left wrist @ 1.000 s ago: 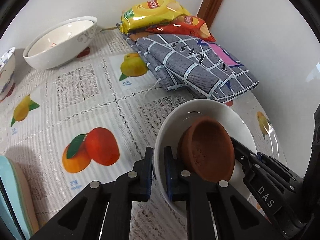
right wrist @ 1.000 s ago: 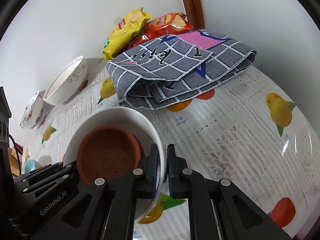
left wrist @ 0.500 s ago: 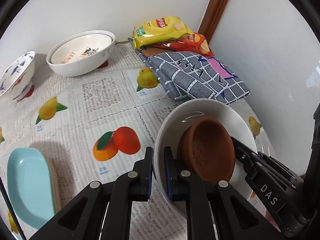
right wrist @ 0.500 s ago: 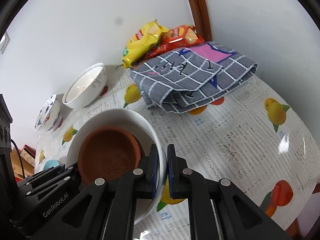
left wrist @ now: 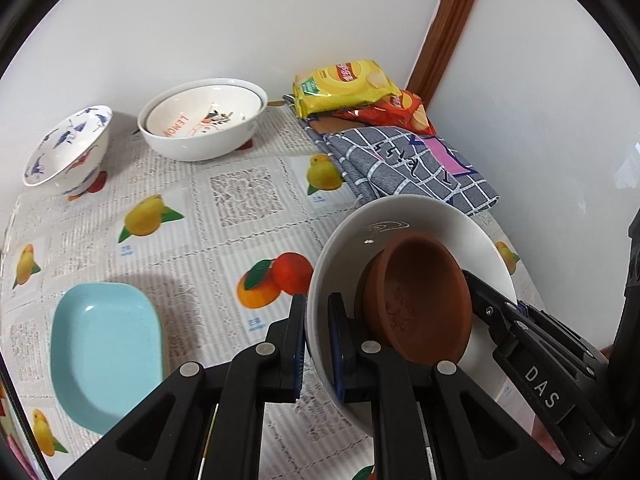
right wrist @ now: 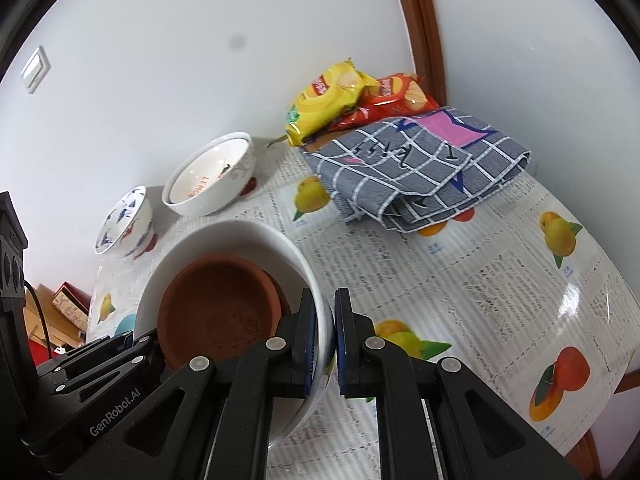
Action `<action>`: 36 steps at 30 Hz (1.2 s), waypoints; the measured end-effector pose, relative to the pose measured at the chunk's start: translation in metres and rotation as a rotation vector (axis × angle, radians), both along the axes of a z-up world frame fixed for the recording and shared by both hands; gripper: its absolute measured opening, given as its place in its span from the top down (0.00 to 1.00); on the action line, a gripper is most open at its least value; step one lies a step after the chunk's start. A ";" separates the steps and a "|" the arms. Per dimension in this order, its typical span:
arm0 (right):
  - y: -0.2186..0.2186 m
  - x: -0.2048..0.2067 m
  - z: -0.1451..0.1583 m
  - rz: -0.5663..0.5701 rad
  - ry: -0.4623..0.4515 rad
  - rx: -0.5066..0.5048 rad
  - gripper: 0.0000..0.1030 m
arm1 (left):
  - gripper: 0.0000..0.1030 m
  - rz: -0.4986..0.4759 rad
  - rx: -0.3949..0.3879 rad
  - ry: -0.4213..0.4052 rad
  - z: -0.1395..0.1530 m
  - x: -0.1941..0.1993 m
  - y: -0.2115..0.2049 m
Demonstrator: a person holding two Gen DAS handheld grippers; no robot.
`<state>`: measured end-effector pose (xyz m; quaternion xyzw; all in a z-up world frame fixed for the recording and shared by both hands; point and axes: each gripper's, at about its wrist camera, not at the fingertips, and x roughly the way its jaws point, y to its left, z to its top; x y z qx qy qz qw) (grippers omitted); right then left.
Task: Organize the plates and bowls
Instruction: 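Lift the white bowl with both tools and carry it toward the blue plate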
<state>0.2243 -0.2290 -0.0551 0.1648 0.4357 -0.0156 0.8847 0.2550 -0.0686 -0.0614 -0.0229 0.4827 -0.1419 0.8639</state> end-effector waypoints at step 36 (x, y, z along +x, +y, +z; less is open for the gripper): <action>0.075 -0.006 0.022 0.089 -0.045 0.001 0.91 | 0.90 0.085 -0.009 -0.047 0.024 -0.025 0.077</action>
